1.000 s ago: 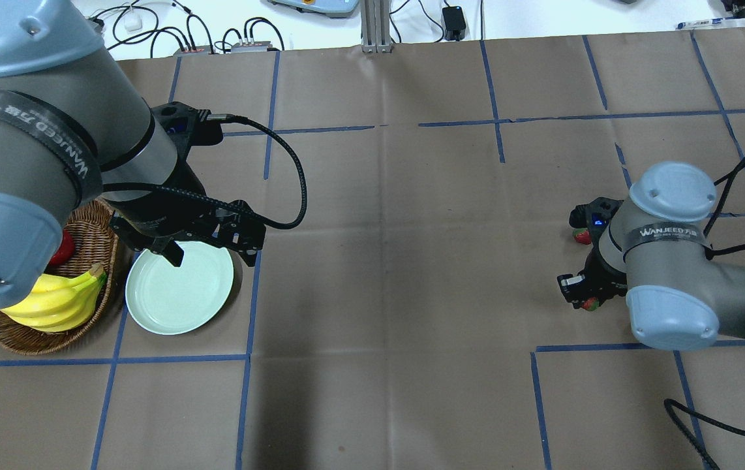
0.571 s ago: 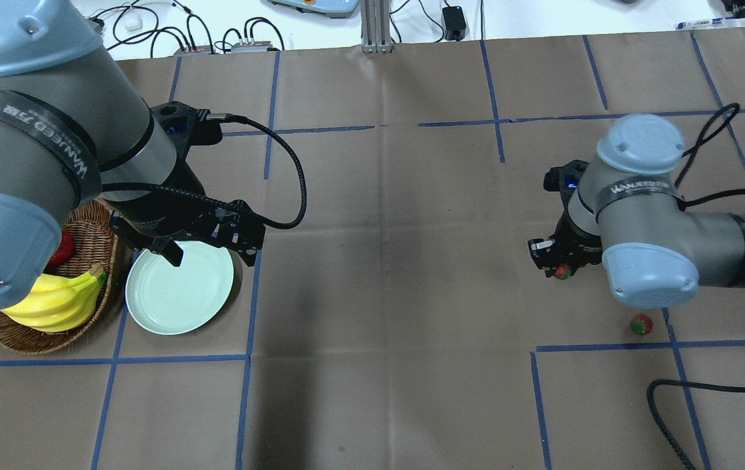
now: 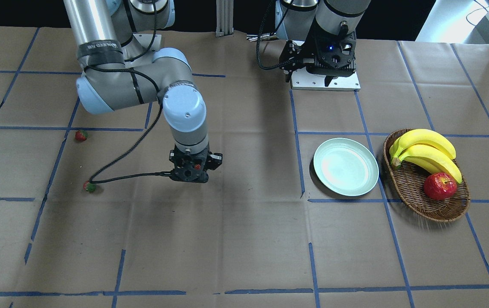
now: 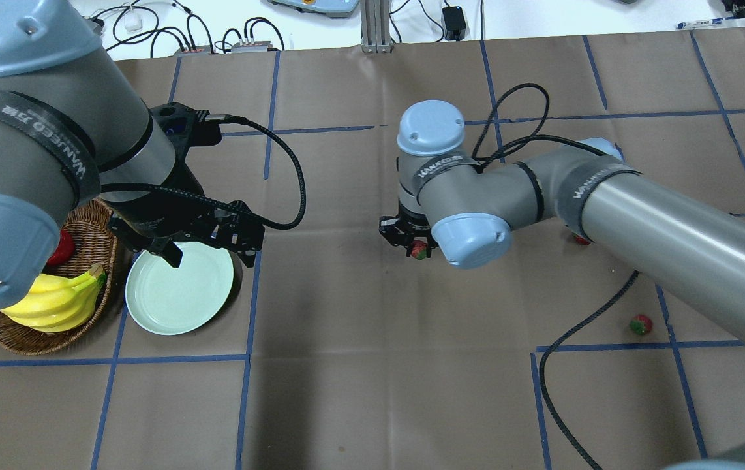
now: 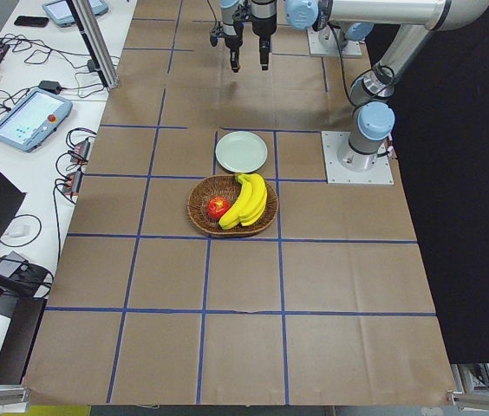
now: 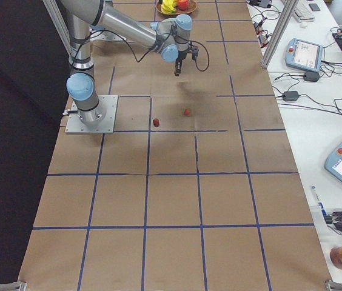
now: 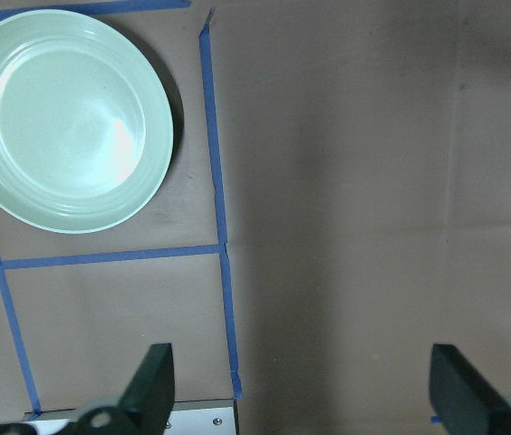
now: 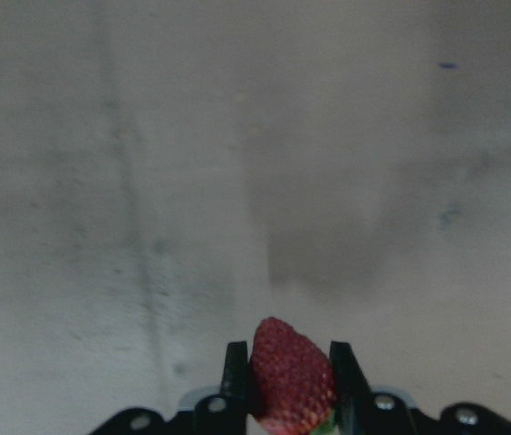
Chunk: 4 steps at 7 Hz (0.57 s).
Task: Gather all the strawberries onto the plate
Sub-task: 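Carry the strawberry toward the table center and release it with the right gripper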
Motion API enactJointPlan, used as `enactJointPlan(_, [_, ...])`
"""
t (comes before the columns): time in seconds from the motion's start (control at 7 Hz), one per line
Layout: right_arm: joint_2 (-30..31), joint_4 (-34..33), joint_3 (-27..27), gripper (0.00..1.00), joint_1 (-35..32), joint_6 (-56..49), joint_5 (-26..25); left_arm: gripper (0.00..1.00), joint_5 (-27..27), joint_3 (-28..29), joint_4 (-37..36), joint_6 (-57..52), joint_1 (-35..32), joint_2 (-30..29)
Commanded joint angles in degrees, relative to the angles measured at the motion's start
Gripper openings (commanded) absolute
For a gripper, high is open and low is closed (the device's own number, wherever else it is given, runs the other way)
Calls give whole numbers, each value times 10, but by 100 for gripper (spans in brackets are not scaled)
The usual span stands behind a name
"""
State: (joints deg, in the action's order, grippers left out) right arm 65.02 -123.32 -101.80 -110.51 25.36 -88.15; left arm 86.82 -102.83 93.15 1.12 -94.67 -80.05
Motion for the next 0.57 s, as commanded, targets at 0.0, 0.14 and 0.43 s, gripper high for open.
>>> enactJointPlan(0.0, [-72, -2, 77, 11, -38, 51, 9, 100, -2, 0, 0, 0, 0, -2])
enactJointPlan(0.14, [-75, -2, 90, 12, -33, 50, 10, 100, -1, 0, -1, -1, 0, -2])
enactJointPlan(0.43, [-74, 2, 90, 50, -23, 43, 5, 100, -3, 0, -1, 0, 0, -1])
